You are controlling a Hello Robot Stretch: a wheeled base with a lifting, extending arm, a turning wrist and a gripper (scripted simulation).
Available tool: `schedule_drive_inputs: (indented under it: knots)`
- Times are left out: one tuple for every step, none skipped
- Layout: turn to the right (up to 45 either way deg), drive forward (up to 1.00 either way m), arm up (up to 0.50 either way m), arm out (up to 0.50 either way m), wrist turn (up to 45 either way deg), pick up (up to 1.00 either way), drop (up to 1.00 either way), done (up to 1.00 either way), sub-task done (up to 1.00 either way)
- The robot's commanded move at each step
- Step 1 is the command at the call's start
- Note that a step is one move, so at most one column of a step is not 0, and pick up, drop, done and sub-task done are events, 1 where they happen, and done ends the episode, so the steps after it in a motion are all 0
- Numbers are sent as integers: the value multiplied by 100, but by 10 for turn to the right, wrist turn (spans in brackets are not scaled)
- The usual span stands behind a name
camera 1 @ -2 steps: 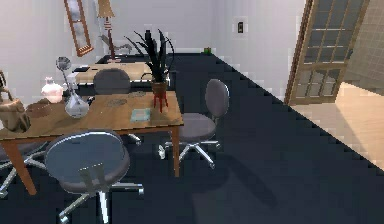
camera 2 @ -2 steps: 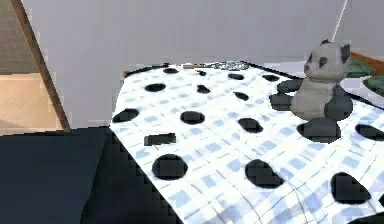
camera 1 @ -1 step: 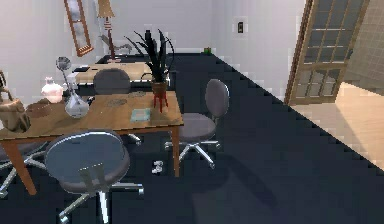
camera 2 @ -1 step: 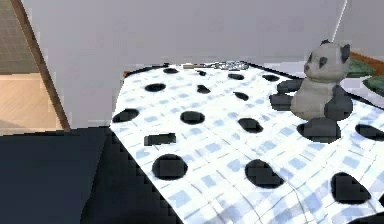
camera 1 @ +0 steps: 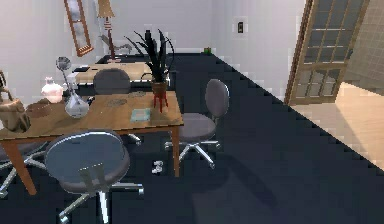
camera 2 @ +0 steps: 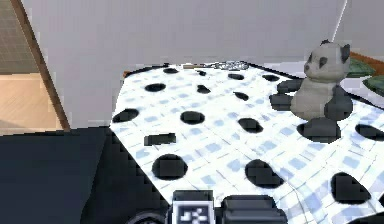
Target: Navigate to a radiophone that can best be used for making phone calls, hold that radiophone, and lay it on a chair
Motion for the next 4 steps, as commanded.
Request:
schedule_drive_inputs:
  knots:
    - [0,0,0,50,0,0,0,0,0]
    - [0,0,0,0,450,0,0,0,0]
    - [0,0,0,0,450,0,0,0,0]
    - [0,0,0,0,330,0,0,0,0]
